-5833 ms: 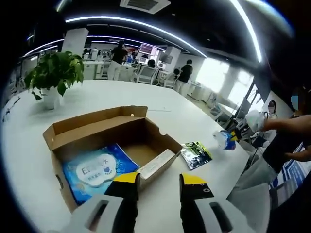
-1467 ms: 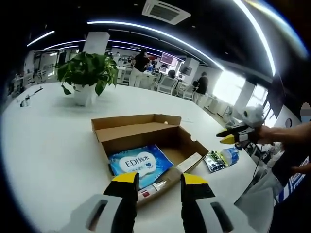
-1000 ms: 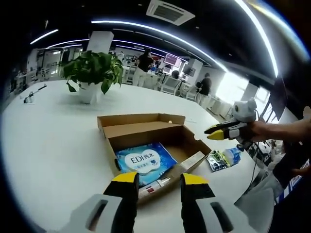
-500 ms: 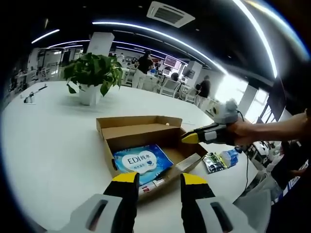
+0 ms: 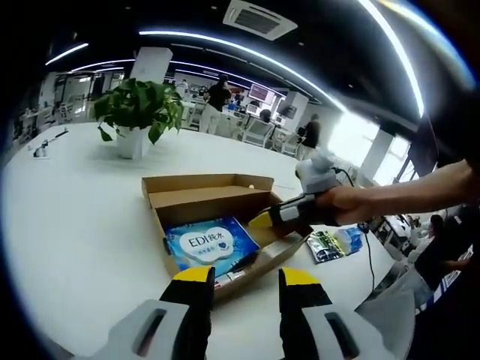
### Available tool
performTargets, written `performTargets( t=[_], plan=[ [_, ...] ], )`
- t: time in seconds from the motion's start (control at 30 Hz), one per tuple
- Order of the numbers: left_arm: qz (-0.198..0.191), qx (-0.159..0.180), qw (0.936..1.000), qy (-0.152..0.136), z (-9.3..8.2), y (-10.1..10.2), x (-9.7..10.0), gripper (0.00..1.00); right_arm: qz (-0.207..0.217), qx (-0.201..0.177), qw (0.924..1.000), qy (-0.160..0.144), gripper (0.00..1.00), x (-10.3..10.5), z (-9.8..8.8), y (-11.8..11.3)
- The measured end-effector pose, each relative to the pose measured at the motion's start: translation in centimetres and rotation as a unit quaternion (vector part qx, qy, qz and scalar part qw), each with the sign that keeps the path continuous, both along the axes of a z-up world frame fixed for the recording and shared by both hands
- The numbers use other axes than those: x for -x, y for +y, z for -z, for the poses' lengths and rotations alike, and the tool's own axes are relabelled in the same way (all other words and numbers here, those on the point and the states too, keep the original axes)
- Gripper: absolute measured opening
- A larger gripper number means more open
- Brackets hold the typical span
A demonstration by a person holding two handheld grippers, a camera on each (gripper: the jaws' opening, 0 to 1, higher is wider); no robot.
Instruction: Operate the shoe box by opening the lid, removing the specified soft item, and placing it in the target area until the item is outside and the box remains undamaged.
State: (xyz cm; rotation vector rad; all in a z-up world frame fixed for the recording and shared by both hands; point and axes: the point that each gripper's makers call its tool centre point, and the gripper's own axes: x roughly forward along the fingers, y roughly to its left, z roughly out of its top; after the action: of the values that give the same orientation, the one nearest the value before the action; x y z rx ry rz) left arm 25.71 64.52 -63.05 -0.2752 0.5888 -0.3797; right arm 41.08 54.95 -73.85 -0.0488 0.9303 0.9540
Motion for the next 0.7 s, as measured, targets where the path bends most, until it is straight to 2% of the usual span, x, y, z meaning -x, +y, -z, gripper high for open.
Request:
performTargets(
  t=[0.17,0.4,0.57,0.7],
  plan=[
    [-0.006,-0.003,1.0,0.002,0.2,0.7,0.4,0.34,0.018,0.017,0.9993,0.027,0.21,-0.4,2.3,0.1],
    [-0.01,-0.004,0.9999,0.009,0.8,1.1,1.0,0.34,0.014,0.023,0.999,0.037,0.15,0.0,3.6,1.1],
    [-0.011,-0.005,0.9999,0.011,0.9,1.2,1.3,0.34,0.02,0.024,0.9987,0.04,0.11,-0.1,3.8,1.5],
    [-0.013,-0.005,0.9998,0.013,1.0,1.4,1.3,0.34,0.019,0.025,0.9984,0.048,0.03,0.4,3.6,1.7]
  ],
)
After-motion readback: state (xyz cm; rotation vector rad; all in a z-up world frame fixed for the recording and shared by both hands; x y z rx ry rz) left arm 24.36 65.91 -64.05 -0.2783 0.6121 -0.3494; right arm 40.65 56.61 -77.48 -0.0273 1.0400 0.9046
